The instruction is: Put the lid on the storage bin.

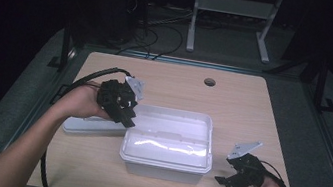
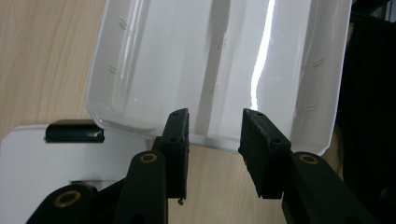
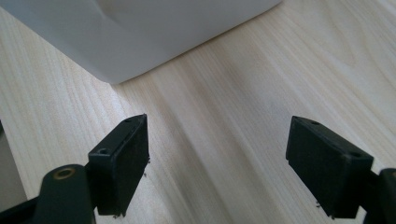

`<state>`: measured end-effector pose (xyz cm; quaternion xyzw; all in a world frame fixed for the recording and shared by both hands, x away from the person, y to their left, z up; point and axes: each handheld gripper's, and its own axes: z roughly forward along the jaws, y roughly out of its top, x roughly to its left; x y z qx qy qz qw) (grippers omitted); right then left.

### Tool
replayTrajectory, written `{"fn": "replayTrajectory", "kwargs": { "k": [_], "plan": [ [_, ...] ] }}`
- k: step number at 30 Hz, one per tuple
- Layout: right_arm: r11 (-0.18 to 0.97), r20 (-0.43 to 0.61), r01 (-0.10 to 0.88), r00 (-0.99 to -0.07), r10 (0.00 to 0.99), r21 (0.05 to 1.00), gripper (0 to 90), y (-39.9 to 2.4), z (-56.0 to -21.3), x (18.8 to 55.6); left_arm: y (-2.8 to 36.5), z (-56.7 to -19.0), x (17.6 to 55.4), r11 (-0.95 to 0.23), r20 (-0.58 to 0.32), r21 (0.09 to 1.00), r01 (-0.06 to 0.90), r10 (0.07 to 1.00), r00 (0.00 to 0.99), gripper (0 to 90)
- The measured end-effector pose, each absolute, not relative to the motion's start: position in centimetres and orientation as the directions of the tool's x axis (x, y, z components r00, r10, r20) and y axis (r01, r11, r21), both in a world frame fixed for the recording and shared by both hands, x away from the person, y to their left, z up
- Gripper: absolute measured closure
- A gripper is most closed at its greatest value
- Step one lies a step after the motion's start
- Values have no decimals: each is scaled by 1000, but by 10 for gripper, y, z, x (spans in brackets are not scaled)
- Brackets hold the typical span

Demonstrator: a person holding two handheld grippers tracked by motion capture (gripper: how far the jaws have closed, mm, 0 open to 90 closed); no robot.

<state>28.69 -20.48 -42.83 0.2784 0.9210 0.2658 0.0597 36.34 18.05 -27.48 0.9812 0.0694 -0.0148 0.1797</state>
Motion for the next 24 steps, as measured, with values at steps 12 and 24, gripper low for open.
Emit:
{"fn": "replayTrajectory", "kwargs": {
  "k": [12,24],
  "plan": [
    [703,40,481,-838,545,524,208,-205,-429,287,205,-279,362,-912,-51,370,175,168,984,608],
    [704,39,483,-837,546,521,208,-205,-430,288,224,-284,361,-900,-62,382,209,201,978,592]
  ]
}}
